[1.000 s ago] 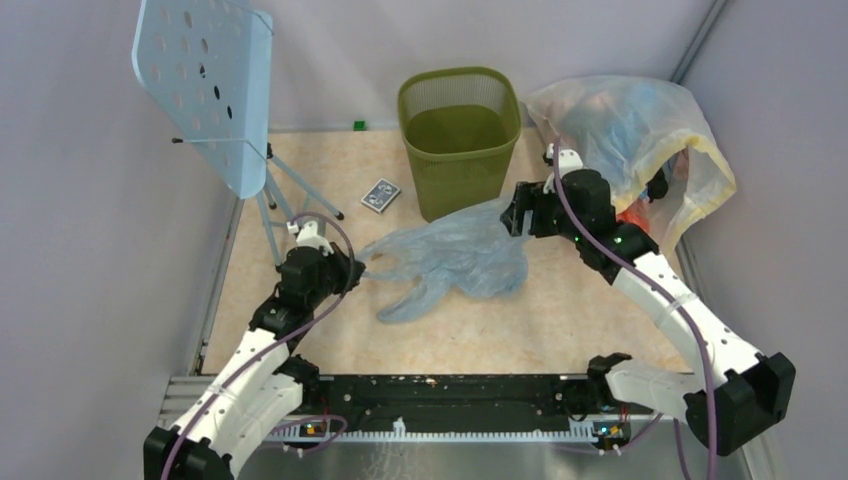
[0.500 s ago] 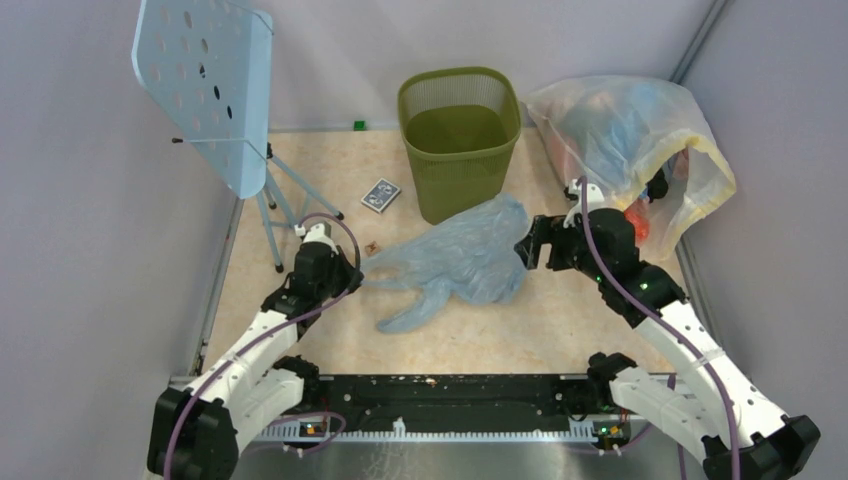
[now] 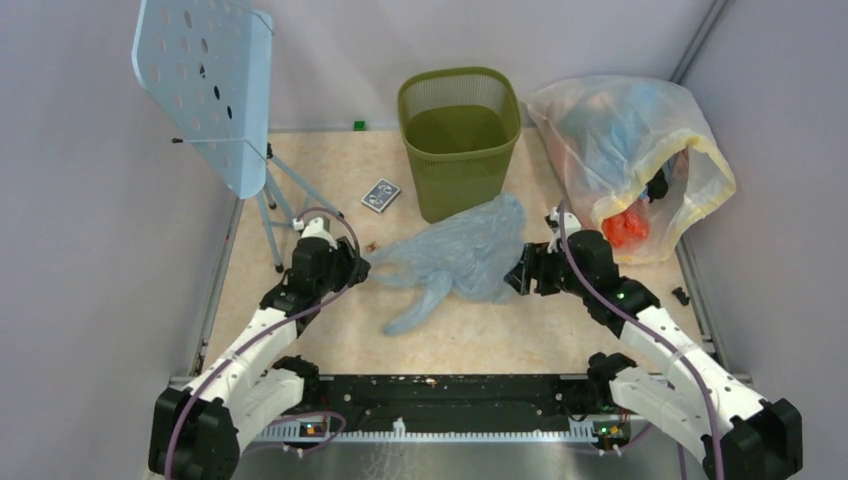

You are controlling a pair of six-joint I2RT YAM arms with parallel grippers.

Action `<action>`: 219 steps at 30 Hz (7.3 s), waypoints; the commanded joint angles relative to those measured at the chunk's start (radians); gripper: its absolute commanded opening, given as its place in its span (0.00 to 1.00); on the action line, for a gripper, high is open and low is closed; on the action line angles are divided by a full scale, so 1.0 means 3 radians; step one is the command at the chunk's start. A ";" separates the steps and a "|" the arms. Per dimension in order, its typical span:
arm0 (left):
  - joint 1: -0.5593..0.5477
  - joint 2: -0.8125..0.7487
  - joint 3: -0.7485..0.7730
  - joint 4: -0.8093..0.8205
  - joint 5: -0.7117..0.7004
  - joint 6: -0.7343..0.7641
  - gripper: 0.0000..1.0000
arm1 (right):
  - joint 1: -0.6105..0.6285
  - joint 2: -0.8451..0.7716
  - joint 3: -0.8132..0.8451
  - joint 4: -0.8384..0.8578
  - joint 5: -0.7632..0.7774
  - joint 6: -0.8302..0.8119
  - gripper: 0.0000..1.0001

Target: Put the trash bags into the trash bin

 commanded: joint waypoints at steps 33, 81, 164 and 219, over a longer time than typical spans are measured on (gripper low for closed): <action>-0.1311 0.0402 0.0671 -0.0037 0.0344 0.1915 0.99 | -0.0021 0.0524 -0.0001 0.0759 0.0086 0.0195 0.00; -0.1174 0.0220 0.0075 0.0114 0.0101 0.0512 0.00 | -0.0162 0.0513 -0.0149 0.0448 0.0914 0.0306 0.00; -0.1411 0.2779 0.1451 0.1142 0.0475 0.0648 0.22 | -0.0753 0.0448 -0.0555 0.0551 0.0564 0.0969 0.01; -0.0961 0.0082 0.1803 0.0042 0.1430 0.0602 0.00 | -0.0753 -0.0313 0.1519 0.0227 0.0448 0.0223 0.00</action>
